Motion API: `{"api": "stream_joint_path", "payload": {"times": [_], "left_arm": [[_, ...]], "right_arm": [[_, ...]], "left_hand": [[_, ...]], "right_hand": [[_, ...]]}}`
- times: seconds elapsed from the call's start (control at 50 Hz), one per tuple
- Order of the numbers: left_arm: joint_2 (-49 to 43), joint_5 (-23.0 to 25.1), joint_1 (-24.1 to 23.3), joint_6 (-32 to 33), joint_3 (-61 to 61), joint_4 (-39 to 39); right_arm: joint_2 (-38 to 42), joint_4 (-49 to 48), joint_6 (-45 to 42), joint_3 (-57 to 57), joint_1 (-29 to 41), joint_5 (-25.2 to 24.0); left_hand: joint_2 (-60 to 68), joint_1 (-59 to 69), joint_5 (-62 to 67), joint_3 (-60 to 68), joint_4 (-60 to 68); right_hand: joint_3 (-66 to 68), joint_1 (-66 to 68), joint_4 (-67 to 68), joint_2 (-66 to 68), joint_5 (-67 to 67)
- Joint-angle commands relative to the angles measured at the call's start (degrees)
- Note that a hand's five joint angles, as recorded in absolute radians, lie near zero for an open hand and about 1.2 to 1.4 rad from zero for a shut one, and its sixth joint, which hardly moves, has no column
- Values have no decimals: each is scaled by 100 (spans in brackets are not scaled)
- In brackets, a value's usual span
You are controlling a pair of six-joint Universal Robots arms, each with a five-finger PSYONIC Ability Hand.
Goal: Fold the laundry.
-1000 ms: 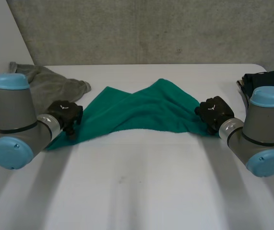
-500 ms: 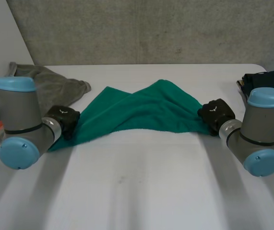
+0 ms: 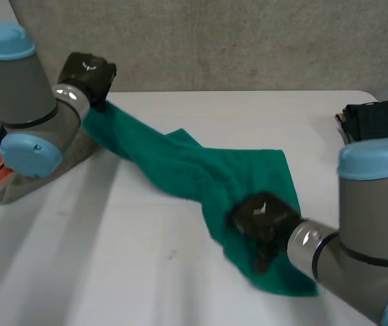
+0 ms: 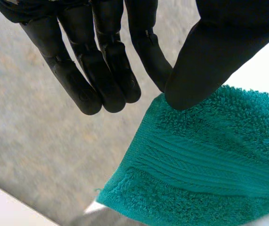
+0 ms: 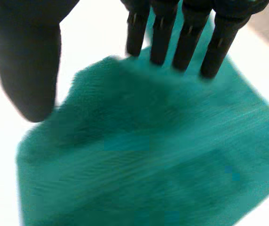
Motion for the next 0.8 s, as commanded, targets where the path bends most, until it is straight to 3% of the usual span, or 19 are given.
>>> {"api": "stream_joint_path", "payload": {"times": [0.02,0.22,0.38,0.56,0.6,0.66,0.8], "left_arm": [[345,-13,-226,-21,-23,-140],[1785,162,-543,31,-1023,62],[2709,628,-605,277,-2016,475],[2992,945,-324,242,-2660,906],[2983,954,-253,198,-2712,1011],[2948,954,-165,111,-2757,1204],[2299,928,2,5,-2266,1565]], "right_arm": [[-298,-354,19,-625,-469,347],[817,-485,-166,-2294,-504,435],[2828,-881,-175,-4305,-311,400],[4755,-1048,-219,-6215,-170,769],[5018,-1048,-219,-6487,-170,804],[5362,-1135,-193,-7093,-188,909],[4916,-1961,-17,-7956,-363,1744]], "left_hand": [[1161,1276,1310,1204,1161],[1161,1276,1310,1204,1161],[1161,1276,1310,1204,1161],[1161,1276,1310,1204,1161],[1161,1276,1310,1204,1161],[1161,1276,1310,1204,1161],[1161,1276,1310,1204,1161]], "right_hand": [[-1261,-1206,-1288,-1142,-1140],[-1261,-1206,-1288,-1142,-1140],[-1247,-1192,-1273,-1128,-1125],[16,71,-11,134,137],[686,741,660,805,807],[5535,5590,5509,5654,5656],[5739,5794,5712,5858,5860]]}}
